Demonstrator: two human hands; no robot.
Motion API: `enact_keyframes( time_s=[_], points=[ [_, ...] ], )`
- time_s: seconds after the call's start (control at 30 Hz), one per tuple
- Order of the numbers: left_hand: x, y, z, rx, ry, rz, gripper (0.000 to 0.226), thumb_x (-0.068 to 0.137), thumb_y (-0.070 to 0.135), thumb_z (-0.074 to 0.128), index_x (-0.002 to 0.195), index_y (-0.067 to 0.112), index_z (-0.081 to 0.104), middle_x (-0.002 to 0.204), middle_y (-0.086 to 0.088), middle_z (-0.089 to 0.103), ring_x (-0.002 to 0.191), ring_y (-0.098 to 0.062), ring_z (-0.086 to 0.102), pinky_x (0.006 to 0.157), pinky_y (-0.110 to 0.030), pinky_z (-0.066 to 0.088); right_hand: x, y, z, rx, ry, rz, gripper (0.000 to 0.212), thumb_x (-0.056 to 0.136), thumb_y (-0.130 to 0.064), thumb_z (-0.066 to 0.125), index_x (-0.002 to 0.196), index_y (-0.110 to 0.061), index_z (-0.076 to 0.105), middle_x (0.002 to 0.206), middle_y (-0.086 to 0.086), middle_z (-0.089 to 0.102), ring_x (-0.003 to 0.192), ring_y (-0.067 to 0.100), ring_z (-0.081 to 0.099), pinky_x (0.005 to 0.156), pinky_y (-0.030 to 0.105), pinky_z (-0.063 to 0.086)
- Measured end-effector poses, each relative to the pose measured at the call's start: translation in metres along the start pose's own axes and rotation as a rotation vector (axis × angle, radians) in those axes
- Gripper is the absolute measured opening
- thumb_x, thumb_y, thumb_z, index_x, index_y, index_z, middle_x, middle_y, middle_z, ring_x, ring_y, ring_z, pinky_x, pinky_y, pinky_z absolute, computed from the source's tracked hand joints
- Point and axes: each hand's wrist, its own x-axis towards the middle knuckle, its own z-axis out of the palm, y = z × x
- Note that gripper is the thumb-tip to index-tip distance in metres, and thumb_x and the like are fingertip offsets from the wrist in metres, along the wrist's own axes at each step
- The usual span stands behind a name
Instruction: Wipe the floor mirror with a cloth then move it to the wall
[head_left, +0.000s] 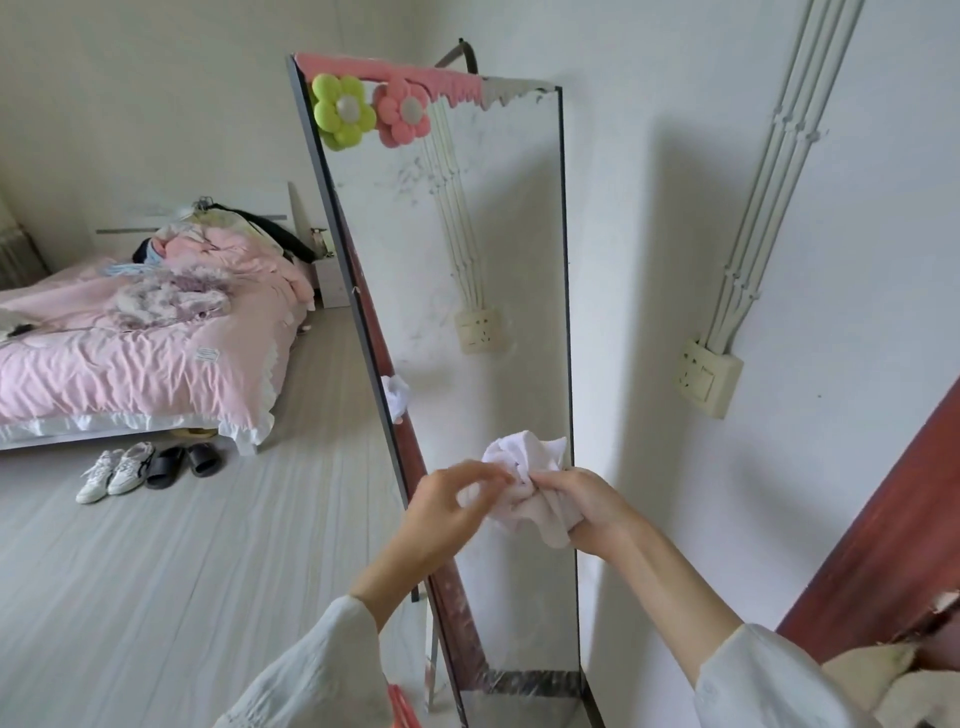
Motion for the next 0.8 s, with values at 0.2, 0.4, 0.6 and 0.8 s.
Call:
enact_keyframes(
  time_s=[0.2,0.4,0.6,0.8],
  points=[
    [0.005,0.002,0.0,-0.15,0.034,-0.371,0.039,0.084,0.042,0.059,0.114,0.019,0.052,0.103,-0.001,0.062,0.089,-0.01,0.063,0.062,-0.016,0.052,-0.006,-0.002,0.005,-0.058,0.154,-0.159,0.014,0.086,-0.004,0.06,0.099,-0.002,0.062,0.086,0.012,0.069,0.076,0.024,0.065,0.071,0.033,0.05],
    [0.006,0.011,0.013,0.226,0.291,-0.144,0.007,0.084,0.018,0.062,0.091,0.017,0.061,0.087,0.001,0.059,0.075,-0.014,0.057,0.064,-0.016,0.044,-0.018,-0.003,0.02,-0.206,0.184,-0.161,0.006,0.088,-0.009,0.057,0.083,-0.008,0.062,0.08,0.007,0.066,0.071,0.02,0.064,0.063,0.028,0.05],
    [-0.002,0.022,0.017,0.362,-0.032,0.121,0.018,0.09,0.021,0.049,0.099,0.007,0.057,0.098,0.0,0.056,0.089,-0.016,0.053,0.077,-0.026,0.042,-0.031,-0.011,0.021,0.137,-0.15,-0.095,0.07,0.094,-0.058,0.022,0.095,-0.006,0.069,0.092,0.013,0.069,0.084,0.023,0.066,0.073,0.029,0.052],
    [-0.011,0.02,0.017,0.353,-0.403,0.262,0.026,0.084,0.004,0.038,0.101,0.002,0.057,0.116,-0.003,0.056,0.129,-0.005,0.031,0.111,-0.018,0.022,-0.026,-0.005,0.006,0.031,0.074,-0.042,0.025,0.088,-0.021,0.056,0.103,-0.001,0.062,0.095,0.016,0.066,0.085,0.027,0.066,0.074,0.031,0.052]
  ],
)
